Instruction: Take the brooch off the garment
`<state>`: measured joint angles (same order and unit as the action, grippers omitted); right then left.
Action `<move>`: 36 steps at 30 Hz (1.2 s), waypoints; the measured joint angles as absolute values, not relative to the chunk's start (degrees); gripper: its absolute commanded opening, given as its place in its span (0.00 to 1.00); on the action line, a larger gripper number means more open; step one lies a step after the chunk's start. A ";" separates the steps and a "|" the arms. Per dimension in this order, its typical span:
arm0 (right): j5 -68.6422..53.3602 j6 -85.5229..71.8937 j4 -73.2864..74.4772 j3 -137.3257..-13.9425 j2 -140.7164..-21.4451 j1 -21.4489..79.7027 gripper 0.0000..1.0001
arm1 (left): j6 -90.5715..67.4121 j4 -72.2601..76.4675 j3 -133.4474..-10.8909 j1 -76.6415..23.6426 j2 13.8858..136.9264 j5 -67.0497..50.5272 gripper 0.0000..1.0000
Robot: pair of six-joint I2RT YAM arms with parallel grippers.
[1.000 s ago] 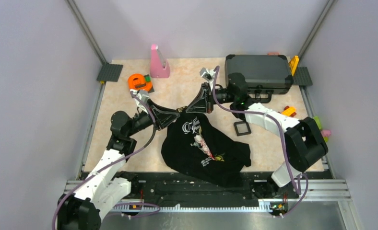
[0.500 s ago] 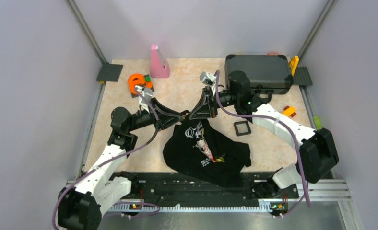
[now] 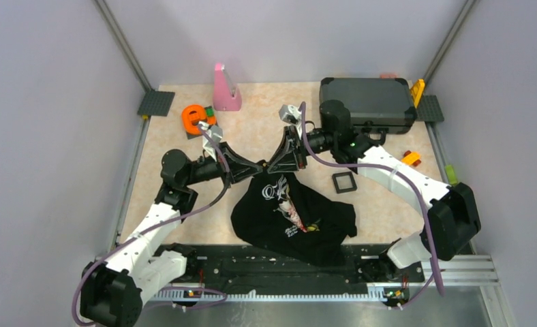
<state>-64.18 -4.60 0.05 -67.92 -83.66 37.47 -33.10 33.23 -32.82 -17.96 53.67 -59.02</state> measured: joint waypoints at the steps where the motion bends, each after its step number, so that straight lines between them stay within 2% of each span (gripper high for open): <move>1: -63.92 -4.40 0.30 -67.94 -83.66 37.47 0.31 | -32.49 32.49 -33.01 -18.06 53.60 -58.57 0.00; 4: -62.26 -4.19 0.27 -67.92 -83.66 37.93 0.49 | -29.61 27.83 -33.32 -18.72 52.56 -55.35 0.00; 6: -60.45 -4.29 -0.58 -67.44 -83.59 38.17 0.55 | -27.62 24.27 -33.32 -18.87 50.81 -52.18 0.00; 12: -51.88 -4.62 -5.26 -58.87 -81.41 39.33 0.57 | -23.05 17.80 -33.32 -19.59 45.10 -42.94 0.00; 14: -49.95 -5.15 -6.96 -56.84 -81.38 39.70 0.48 | -21.91 16.67 -33.32 -20.38 44.34 -40.62 0.00; 19: -48.01 -6.55 -9.72 -55.46 -81.45 40.56 0.11 | -20.34 14.85 -33.32 -22.87 44.05 -35.51 0.00; 20: -47.97 -6.94 -10.50 -55.46 -81.49 40.91 0.06 | -20.34 14.85 -33.32 -23.14 43.99 -34.50 0.00; 23: -47.94 -7.31 -11.49 -55.46 -81.84 41.80 0.00 | -20.80 14.15 -33.52 -23.42 43.97 -31.38 0.00; 29: -47.72 -7.18 -12.14 -54.83 -83.07 42.24 0.00 | -25.56 10.63 -33.69 -23.73 44.03 -25.98 0.00; 31: -47.62 -7.07 -12.49 -54.30 -83.18 42.24 0.06 | -27.59 9.63 -33.69 -23.75 44.14 -24.95 0.00; 33: -47.59 -7.05 -12.43 -54.02 -83.18 42.24 0.28 | -30.48 8.64 -33.76 -23.75 44.51 -24.01 0.00; 36: -47.62 -7.09 -11.55 -53.98 -83.09 42.26 0.43 | -34.28 8.05 -34.24 -23.66 45.45 -23.20 0.00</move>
<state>-47.62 -7.09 -11.55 -53.98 -83.09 42.26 -34.28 8.05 -34.24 -23.66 45.45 -23.20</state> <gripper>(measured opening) 0.299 0.011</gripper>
